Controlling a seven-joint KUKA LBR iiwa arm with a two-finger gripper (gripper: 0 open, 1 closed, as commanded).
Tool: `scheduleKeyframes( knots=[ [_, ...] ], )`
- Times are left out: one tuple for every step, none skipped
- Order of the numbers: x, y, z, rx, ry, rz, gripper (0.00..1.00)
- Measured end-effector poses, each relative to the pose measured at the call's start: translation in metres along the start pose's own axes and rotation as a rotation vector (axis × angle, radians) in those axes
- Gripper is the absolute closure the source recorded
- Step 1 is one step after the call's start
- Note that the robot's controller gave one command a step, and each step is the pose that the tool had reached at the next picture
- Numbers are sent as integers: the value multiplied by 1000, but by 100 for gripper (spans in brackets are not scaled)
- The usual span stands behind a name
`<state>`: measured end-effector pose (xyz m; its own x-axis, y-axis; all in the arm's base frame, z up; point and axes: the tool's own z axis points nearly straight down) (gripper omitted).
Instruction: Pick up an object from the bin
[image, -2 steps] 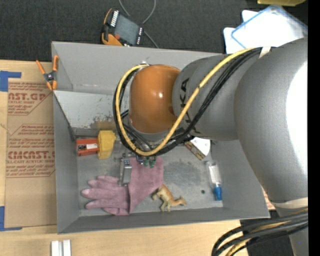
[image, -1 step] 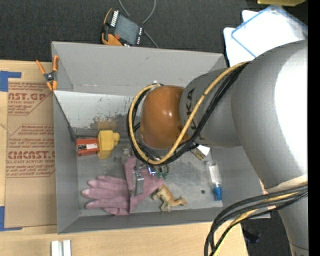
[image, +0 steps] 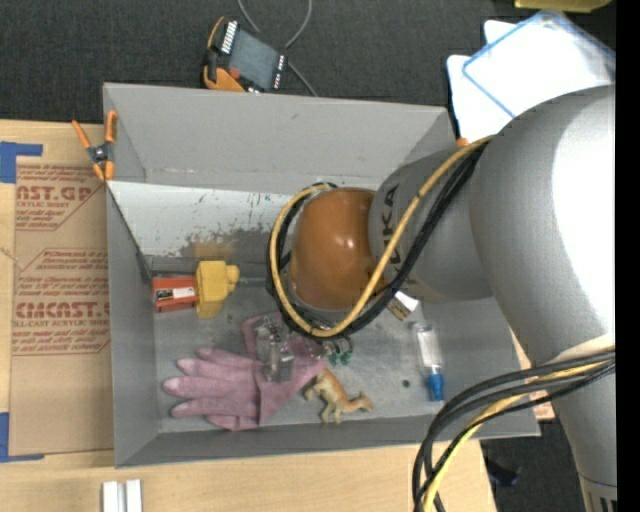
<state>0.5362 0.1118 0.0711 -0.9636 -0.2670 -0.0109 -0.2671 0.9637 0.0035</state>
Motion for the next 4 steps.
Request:
scheduleKeyframes(
  knots=[
    [0, 0, 0, 0, 0, 0, 100],
    [-16, -9, -92, 1, -8, -19, 100],
    [-17, -4, -94, -1, 3, -7, 100],
    [-13, -15, -70, -1, -1, -190, 100]
  ],
)
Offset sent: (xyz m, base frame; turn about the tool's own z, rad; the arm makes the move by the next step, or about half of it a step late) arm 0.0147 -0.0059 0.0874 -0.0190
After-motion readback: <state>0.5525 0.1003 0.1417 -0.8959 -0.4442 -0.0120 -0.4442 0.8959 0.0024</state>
